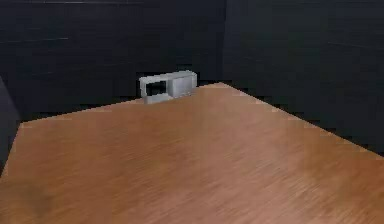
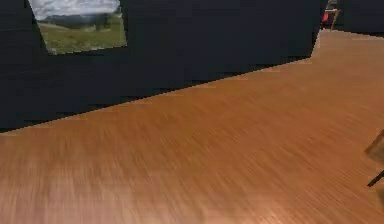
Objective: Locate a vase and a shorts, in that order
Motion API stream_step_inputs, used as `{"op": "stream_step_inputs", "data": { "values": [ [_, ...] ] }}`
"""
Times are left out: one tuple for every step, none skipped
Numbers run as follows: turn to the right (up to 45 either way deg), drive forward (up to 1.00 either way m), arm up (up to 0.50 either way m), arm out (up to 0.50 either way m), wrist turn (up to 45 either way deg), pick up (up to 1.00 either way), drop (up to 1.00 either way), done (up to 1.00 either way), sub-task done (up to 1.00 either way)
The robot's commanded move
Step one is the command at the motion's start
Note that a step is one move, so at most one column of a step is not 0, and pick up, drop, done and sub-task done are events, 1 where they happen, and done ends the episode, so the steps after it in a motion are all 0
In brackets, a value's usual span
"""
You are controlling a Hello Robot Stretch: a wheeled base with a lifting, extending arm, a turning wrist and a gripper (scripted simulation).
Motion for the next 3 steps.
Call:
{"op": "stream_step_inputs", "data": {
  "values": [
    [45.0,0.0,0.0,0.0,0.0,0.0,0.0,0.0,0.0],
    [45.0,0.0,0.0,0.0,0.0,0.0,0.0,0.0,0.0],
    [33.0,0.0,0.0,0.0,0.0,0.0,0.0,0.0,0.0]
  ]
}}
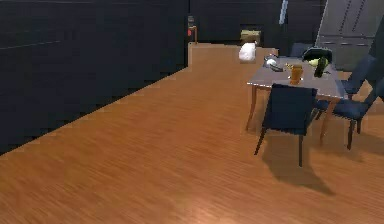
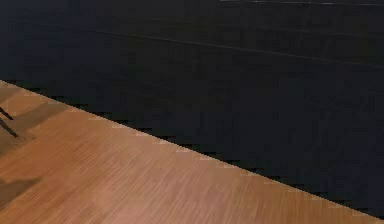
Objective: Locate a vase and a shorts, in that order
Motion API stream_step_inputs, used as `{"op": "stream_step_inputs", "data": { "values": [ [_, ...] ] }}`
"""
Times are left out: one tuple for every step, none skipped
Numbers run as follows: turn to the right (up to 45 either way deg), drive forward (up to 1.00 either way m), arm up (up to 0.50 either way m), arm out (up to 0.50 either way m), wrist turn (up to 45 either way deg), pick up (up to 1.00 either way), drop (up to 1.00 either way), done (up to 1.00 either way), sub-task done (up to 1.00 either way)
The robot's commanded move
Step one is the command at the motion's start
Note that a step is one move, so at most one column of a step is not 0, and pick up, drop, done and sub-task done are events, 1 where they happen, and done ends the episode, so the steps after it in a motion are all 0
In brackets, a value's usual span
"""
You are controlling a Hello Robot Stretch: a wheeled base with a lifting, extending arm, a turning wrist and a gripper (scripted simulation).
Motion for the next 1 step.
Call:
{"op": "stream_step_inputs", "data": {
  "values": [
    [0.0,1.0,0.0,0.0,0.0,0.0,0.0,0.0,0.0]
  ]
}}
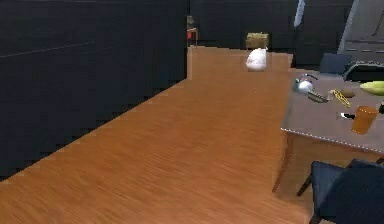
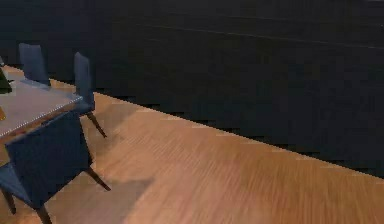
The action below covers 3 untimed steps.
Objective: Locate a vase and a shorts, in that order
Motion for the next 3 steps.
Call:
{"op": "stream_step_inputs", "data": {
  "values": [
    [0.0,1.0,0.0,0.0,0.0,0.0,0.0,0.0,0.0],
    [6.0,0.0,0.0,0.0,0.0,0.0,0.0,0.0,0.0],
    [0.0,0.35,0.0,0.0,0.0,0.0,0.0,0.0,0.0]
  ]
}}
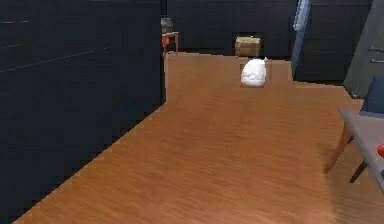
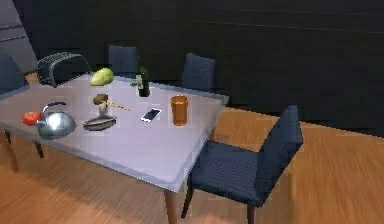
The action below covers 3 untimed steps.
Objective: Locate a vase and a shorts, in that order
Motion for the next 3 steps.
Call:
{"op": "stream_step_inputs", "data": {
  "values": [
    [0.0,1.0,0.0,0.0,0.0,0.0,0.0,0.0,0.0],
    [0.0,1.0,0.0,0.0,0.0,0.0,0.0,0.0,0.0],
    [3.0,0.0,0.0,0.0,0.0,0.0,0.0,0.0,0.0]
  ]
}}
